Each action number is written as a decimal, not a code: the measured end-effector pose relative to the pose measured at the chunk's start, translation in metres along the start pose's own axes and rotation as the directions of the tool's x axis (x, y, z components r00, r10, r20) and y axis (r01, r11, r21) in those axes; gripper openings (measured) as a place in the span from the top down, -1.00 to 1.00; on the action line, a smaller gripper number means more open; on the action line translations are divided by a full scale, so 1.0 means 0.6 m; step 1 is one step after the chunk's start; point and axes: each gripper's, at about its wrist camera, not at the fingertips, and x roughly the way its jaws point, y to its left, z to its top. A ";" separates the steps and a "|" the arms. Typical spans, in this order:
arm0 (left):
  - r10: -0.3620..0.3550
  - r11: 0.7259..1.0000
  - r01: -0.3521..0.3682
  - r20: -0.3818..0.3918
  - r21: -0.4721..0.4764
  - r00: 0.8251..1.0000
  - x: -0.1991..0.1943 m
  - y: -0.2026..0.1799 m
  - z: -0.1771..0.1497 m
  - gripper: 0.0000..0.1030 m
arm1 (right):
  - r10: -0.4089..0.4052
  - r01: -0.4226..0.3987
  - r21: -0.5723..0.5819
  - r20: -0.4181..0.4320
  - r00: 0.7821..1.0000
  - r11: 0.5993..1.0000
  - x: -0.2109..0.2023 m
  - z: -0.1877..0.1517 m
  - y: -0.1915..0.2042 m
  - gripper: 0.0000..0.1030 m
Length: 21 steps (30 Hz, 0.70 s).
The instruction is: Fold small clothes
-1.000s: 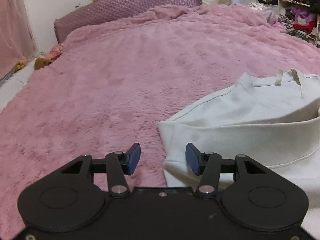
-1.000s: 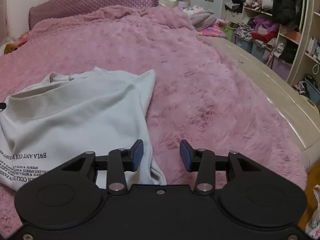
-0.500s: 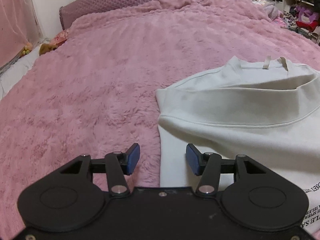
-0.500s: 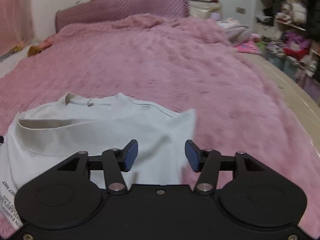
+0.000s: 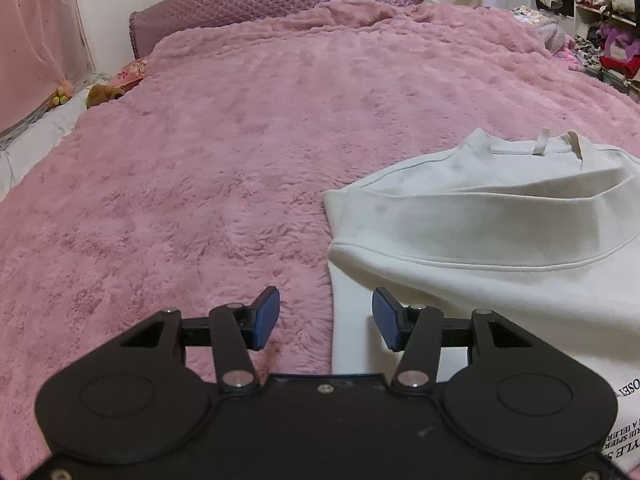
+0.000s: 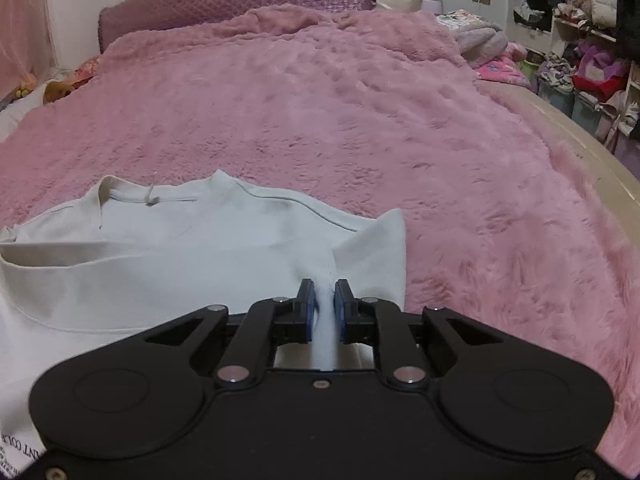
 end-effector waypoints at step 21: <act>0.026 0.999 -0.028 -0.056 -0.022 0.998 0.013 -0.006 -0.001 -0.03 | -0.227 0.227 0.004 0.009 0.974 0.974 0.039 0.003 0.011 0.83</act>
